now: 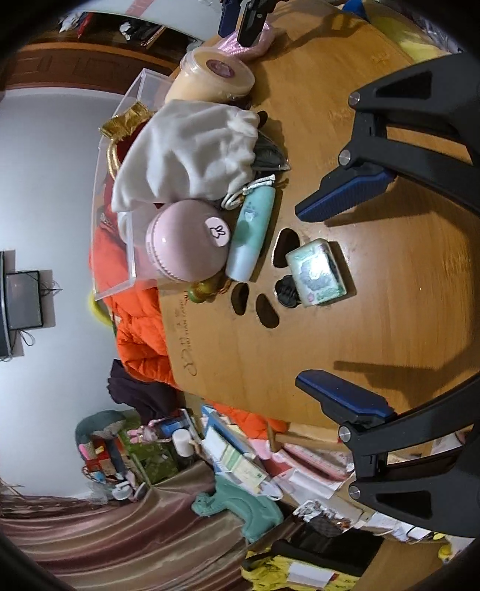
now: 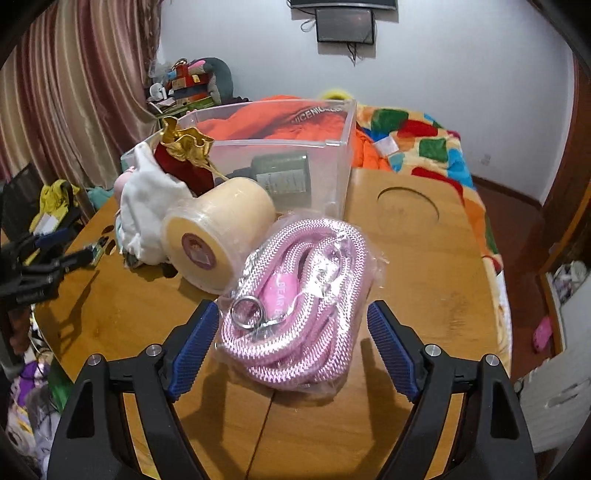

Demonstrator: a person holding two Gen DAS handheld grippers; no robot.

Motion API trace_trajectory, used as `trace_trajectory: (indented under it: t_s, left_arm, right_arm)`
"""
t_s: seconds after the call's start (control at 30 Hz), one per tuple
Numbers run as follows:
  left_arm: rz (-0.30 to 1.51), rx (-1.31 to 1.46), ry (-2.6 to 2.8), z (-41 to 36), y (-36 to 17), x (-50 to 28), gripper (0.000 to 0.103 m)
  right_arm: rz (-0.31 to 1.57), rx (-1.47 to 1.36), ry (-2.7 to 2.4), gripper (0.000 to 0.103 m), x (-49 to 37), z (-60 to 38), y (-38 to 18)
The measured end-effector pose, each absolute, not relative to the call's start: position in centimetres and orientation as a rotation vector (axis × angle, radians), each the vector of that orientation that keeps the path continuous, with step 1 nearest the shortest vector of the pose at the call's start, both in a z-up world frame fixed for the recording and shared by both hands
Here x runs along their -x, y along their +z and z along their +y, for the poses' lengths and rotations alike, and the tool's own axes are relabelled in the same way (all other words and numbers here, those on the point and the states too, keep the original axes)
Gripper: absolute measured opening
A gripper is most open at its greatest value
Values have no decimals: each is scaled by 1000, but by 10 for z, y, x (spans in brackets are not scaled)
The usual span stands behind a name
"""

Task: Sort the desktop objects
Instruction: 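Grasp the small green square box with the left tool while the right tool grasps the bagged pink rope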

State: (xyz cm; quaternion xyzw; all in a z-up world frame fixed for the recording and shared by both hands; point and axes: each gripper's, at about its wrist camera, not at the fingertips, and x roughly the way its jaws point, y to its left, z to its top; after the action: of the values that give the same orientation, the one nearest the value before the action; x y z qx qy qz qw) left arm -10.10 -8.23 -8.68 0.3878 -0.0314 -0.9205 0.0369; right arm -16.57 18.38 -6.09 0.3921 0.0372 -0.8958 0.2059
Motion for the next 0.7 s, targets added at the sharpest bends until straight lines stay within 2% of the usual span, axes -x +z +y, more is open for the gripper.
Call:
trace_trajectory:
  t_s: [0.2, 0.5, 0.63, 0.7]
  left_arm:
    - [-116, -1186, -2811, -75, -91, 101, 82]
    - [-105, -1166, -2792, -72, -96, 105, 82]
    - [-80, -1154, -2795, -75, -96, 105, 82]
    - [-47, -1148, -2800, -78, -97, 105, 82]
  right_arm:
    - [71, -1130, -2483, 86, 180, 180, -67]
    - [157, -1110, -2516, 92, 179, 169, -78]
    - [225, -1076, -2541, 87, 170, 166, -83]
    - [210, -1070, -2538, 80, 168, 170, -83]
